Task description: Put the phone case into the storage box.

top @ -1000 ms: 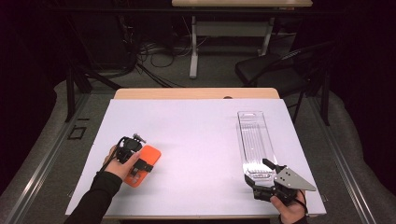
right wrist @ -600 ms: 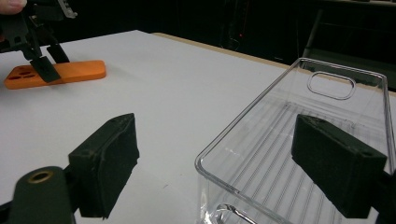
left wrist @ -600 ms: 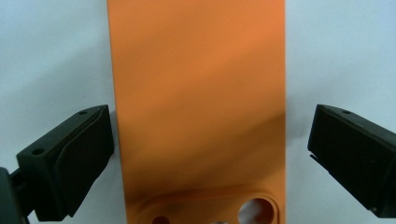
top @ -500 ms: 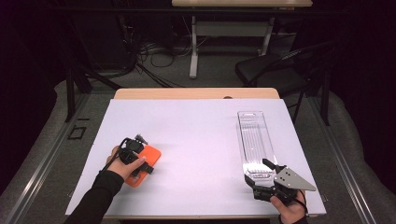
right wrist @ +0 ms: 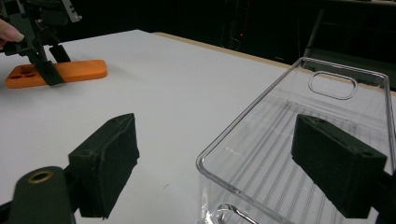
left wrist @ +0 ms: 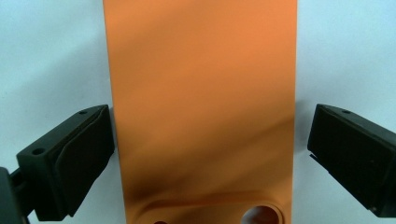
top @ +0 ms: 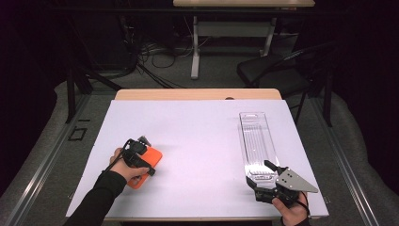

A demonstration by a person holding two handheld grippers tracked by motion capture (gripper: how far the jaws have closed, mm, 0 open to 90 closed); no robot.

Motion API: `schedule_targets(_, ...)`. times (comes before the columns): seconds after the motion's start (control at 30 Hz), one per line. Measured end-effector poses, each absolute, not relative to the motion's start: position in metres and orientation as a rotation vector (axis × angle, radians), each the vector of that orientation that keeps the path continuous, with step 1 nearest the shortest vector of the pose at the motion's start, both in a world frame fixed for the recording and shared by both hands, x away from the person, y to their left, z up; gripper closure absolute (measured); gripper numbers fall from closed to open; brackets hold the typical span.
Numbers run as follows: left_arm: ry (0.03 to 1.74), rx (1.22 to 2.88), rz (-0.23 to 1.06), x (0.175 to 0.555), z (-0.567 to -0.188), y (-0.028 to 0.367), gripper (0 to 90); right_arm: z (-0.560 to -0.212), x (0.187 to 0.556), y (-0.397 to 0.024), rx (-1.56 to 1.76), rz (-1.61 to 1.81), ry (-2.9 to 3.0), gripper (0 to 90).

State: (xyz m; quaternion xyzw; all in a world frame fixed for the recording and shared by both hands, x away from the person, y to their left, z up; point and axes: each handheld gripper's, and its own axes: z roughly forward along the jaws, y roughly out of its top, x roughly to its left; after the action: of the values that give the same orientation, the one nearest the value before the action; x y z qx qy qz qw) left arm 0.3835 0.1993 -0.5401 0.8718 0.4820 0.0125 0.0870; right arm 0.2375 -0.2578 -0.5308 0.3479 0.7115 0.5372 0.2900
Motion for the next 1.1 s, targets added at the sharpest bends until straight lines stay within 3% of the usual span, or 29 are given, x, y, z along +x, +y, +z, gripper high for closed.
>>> schedule_targets(0.3,1.479,2.606,0.061,0.3856,-0.5392,0.1965,4.6,-0.5308,0.2375,-0.2582,0.928,1.432,1.901,14.1)
schedule_targets(0.63,1.490,2.600,0.067,0.3855,-0.5348,0.1991,15.5,-0.5309,0.2377,-0.2581,0.927,1.432,1.900,14.1)
schedule_targets(1.1,1.493,2.610,0.066,0.3863,-0.5342,0.1978,16.1,-0.5309,0.2377,-0.2582,0.929,1.431,1.901,14.1)
